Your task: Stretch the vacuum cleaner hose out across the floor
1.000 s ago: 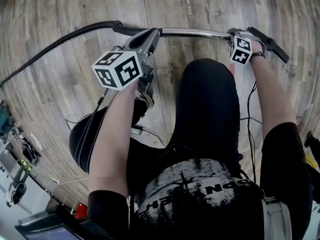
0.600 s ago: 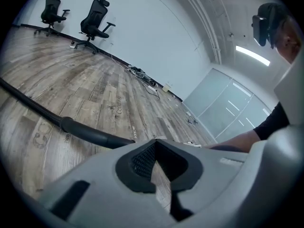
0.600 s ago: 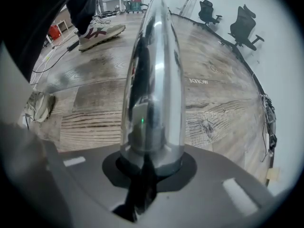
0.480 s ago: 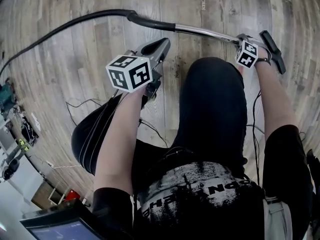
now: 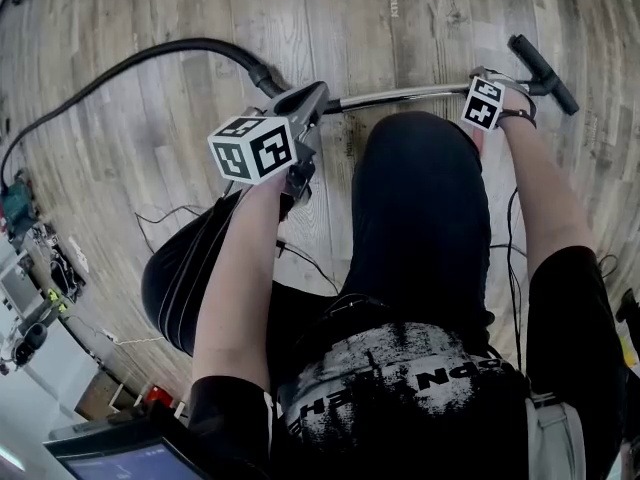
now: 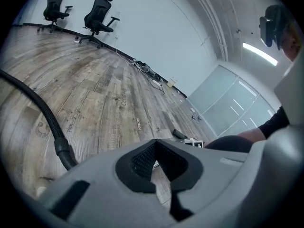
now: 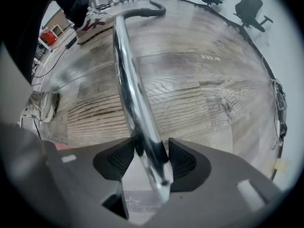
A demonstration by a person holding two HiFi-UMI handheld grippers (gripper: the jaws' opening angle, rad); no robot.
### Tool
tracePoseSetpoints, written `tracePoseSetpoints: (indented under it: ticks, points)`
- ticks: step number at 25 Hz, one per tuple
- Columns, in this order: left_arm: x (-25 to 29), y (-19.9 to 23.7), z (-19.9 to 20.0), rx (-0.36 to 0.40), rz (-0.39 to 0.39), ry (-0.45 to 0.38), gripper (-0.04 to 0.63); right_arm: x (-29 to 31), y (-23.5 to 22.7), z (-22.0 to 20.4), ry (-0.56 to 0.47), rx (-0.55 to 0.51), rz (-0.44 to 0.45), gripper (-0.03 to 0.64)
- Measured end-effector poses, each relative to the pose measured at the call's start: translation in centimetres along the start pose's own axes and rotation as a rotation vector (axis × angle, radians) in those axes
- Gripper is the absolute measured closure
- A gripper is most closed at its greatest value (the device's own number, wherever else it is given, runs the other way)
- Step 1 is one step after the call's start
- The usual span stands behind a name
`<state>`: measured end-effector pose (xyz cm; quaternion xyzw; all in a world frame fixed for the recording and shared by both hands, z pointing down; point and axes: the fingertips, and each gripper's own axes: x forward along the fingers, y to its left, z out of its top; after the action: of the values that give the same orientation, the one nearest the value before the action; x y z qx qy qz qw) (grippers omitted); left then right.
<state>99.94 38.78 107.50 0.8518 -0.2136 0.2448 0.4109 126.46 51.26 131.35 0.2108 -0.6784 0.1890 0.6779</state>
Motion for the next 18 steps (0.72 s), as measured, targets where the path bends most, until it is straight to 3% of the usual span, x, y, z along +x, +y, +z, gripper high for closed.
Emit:
tracePoseSetpoints:
  ticks: [4, 12, 15, 17, 18]
  points:
    - [0.2, 0.1, -0.8, -0.001, -0.002, 0.017, 0.594, -0.2, -0.4, -2.3, 0.026, 0.084, 0.015, 0.379]
    - [0.2, 0.8, -1.2, 0.023, 0.001, 0.019, 0.594, -1.6, -0.4, -2.2, 0.026, 0.078, -0.013, 0.412]
    - [0.3, 1.2, -1.0, 0.054, -0.009, 0.027, 0.594, -2.6, -0.2, -1.7, 0.017, 0.115, -0.011, 0.472]
    - [0.6, 1.8, -0.4, 0.088, -0.007, 0.036, 0.594, -3.6, -0.4, -1.1, 0.001, 0.163, -0.014, 0.604]
    - [0.8, 2.1, 0.2, 0.109, -0.007, 0.042, 0.594, -4.1, -0.4, -0.7, -0.007, 0.189, -0.007, 0.611]
